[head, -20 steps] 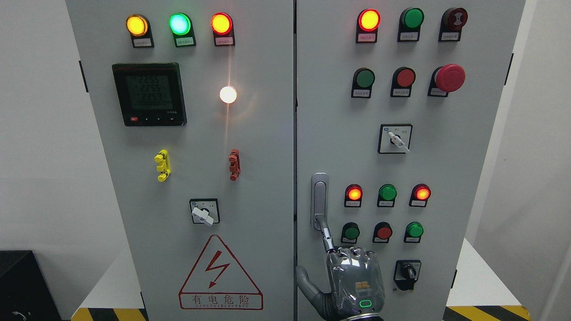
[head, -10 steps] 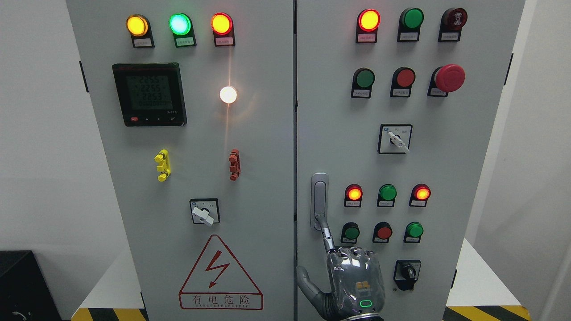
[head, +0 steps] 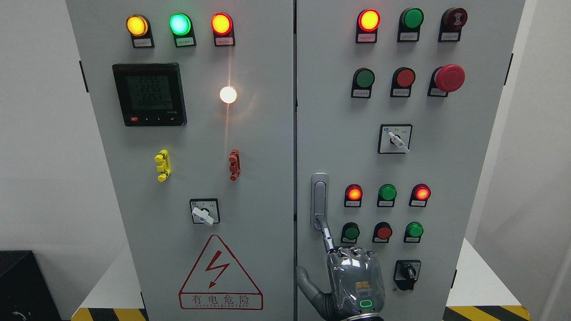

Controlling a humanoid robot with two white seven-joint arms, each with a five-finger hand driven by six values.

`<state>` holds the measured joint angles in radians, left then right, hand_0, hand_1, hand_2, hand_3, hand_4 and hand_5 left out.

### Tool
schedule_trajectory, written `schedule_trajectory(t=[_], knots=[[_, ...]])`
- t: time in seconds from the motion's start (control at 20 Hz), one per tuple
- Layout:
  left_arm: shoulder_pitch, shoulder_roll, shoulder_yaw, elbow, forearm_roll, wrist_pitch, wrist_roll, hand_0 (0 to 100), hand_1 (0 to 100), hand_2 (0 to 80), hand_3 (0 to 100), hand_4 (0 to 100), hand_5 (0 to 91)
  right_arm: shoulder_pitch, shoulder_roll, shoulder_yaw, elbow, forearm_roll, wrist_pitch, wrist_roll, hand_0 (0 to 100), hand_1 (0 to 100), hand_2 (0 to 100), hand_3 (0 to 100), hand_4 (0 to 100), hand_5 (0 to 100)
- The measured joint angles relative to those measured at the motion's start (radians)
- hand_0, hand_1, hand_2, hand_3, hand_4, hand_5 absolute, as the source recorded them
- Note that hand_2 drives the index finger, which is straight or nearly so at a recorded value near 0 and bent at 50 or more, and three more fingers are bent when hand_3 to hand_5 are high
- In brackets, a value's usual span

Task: Release door handle

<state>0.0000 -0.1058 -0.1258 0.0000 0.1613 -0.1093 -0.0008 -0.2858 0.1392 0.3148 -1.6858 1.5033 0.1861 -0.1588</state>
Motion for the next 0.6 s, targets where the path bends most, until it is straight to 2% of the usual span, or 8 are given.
schedule_trajectory(t=[0.6], knots=[[0.0, 0.0, 0.0, 0.0, 0.0, 0.0, 0.0, 12, 56, 0.0, 0, 0, 0.0, 0.001, 0.0, 0.004, 0.0, 0.0, 0.001, 0.0, 34, 24, 5, 100, 100, 100]])
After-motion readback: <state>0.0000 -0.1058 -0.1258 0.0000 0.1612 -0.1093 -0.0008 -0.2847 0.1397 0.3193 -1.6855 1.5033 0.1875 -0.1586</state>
